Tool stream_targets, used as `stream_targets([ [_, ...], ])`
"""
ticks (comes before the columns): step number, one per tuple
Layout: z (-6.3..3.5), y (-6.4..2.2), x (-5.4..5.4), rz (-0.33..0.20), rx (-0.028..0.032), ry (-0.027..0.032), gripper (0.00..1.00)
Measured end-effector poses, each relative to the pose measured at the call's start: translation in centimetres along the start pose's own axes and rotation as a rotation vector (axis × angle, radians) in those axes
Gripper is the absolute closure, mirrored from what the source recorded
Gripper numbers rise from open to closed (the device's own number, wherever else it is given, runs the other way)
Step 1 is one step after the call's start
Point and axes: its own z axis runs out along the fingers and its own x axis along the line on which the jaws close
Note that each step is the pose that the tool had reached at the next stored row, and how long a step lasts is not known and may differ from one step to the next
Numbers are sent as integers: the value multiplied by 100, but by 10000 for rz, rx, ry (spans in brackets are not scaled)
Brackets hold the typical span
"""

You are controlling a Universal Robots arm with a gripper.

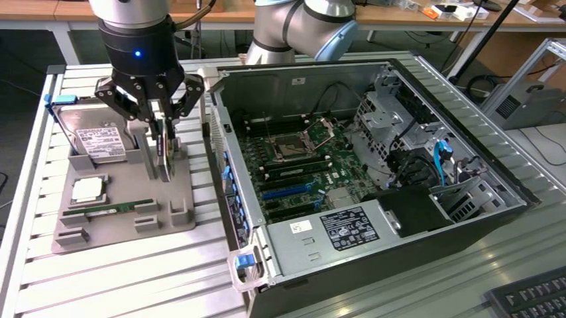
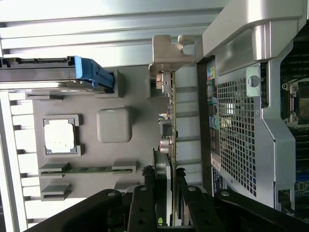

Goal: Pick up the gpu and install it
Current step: 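Pick up the gpu and move the gpu toward the slot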

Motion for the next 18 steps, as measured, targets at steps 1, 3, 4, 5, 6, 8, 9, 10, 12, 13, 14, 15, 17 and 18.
stream_targets([
  [1, 0, 0, 0, 0, -3, 0, 73],
  [3, -3, -1, 0, 0, -20, 4, 73],
  [4, -3, -2, 0, 1, -26, 3, 73],
  [5, -3, -2, 0, 1, -31, 3, 73],
  [6, -3, -2, 0, 2, -36, 3, 73],
  [8, -4, -3, 0, 1, -43, 4, 73],
  [9, -5, -3, 0, 2, -49, 5, 73],
  [10, -5, -3, 0, 2, -54, 5, 73],
  [12, -6, -4, 0, 2, -67, 5, 73],
  [13, -7, -5, 0, 2, -73, 6, 73],
  [14, -8, -5, 0, 3, -77, 7, 73],
  [15, -11, -5, 0, 3, -95, 7, 73],
  [17, -16, -6, -1, 3, -117, 10, 73],
  [18, -17, -5, -1, 4, -119, 9, 73],
])
